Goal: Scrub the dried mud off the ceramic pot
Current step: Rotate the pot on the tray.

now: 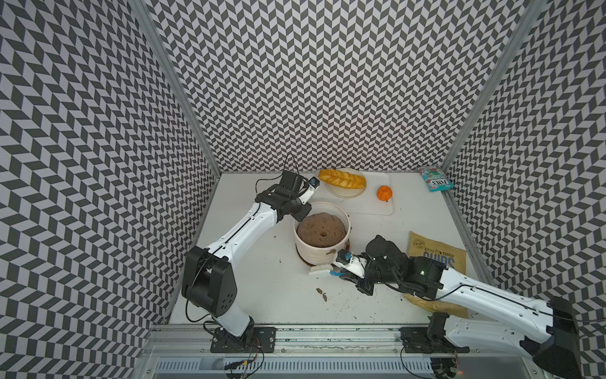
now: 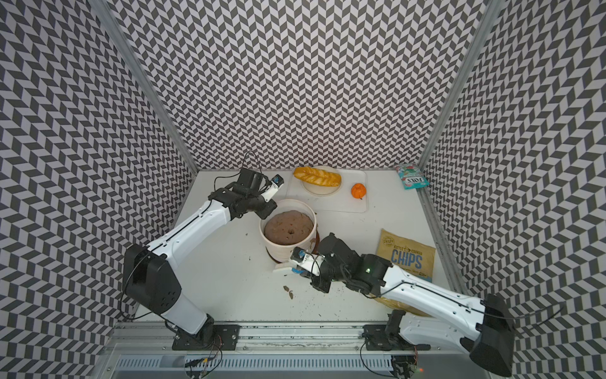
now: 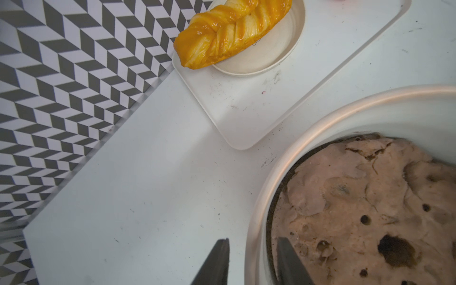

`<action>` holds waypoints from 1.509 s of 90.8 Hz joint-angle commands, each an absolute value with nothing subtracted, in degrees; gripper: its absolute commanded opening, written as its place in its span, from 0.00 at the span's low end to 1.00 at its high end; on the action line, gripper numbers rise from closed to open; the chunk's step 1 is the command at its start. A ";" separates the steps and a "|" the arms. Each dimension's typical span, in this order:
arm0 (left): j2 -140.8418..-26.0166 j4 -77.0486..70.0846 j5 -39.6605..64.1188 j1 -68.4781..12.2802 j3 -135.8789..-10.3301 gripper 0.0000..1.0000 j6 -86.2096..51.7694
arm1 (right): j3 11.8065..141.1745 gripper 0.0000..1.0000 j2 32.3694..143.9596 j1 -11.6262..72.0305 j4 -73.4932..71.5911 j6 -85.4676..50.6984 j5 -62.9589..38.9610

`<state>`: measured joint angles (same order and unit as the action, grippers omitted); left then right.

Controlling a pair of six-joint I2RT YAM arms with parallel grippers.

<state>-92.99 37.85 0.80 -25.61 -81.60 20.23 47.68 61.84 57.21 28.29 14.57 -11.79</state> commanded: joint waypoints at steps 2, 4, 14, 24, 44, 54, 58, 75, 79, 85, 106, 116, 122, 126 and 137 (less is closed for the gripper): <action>-91.89 38.21 -1.28 -25.84 -84.16 0.49 16.87 | 49.49 0.00 61.86 56.88 26.38 14.63 -11.44; -92.08 38.56 -2.17 -25.86 -84.30 0.52 15.40 | 49.55 0.00 61.85 56.80 26.48 14.69 -11.36; -92.71 42.25 -8.43 -25.89 -85.83 0.54 7.93 | 49.73 0.00 61.32 56.64 26.62 14.77 -11.36; -91.78 45.16 -16.16 -25.85 -86.81 0.54 -2.28 | 49.81 0.00 60.93 56.28 26.31 14.94 -11.86; -85.07 46.83 -20.09 -28.06 -81.40 0.51 -14.99 | 50.41 0.00 61.18 56.24 24.57 15.56 -13.99; -80.51 47.27 -20.95 -29.27 -78.86 0.51 -22.64 | 49.35 0.00 60.99 56.25 21.38 15.56 -14.84; -79.17 47.53 -18.32 -30.27 -77.96 0.51 -25.00 | 48.99 0.00 61.08 56.23 20.36 15.56 -15.37; -77.36 55.01 -16.20 -33.77 -75.33 0.52 -43.48 | 49.10 0.00 61.19 56.29 20.18 15.91 -16.71; -77.93 56.67 -15.51 -34.23 -75.41 0.52 -46.63 | 48.92 0.00 60.77 56.34 20.16 15.71 -17.15; -79.16 61.24 -16.27 -34.76 -76.97 0.51 -51.35 | 48.51 0.00 59.96 56.35 20.45 15.43 -17.47; -81.14 65.21 -15.81 -38.35 -77.77 0.51 -60.95 | 46.41 0.00 56.17 56.66 18.21 14.84 -17.89; -82.15 64.89 -13.40 -39.34 -76.61 0.49 -64.42 | 46.83 0.00 56.37 56.65 19.22 14.94 -17.76; -82.56 63.81 -11.64 -39.37 -75.97 0.48 -65.38 | 46.86 0.00 56.51 56.76 19.48 14.81 -17.20; -82.89 63.57 -11.09 -39.45 -75.81 0.47 -65.95 | 46.86 0.00 56.58 56.78 19.59 14.83 -16.85; -83.40 62.86 -10.56 -39.61 -74.90 0.42 -67.28 | 47.18 0.00 56.69 56.76 20.12 14.82 -16.35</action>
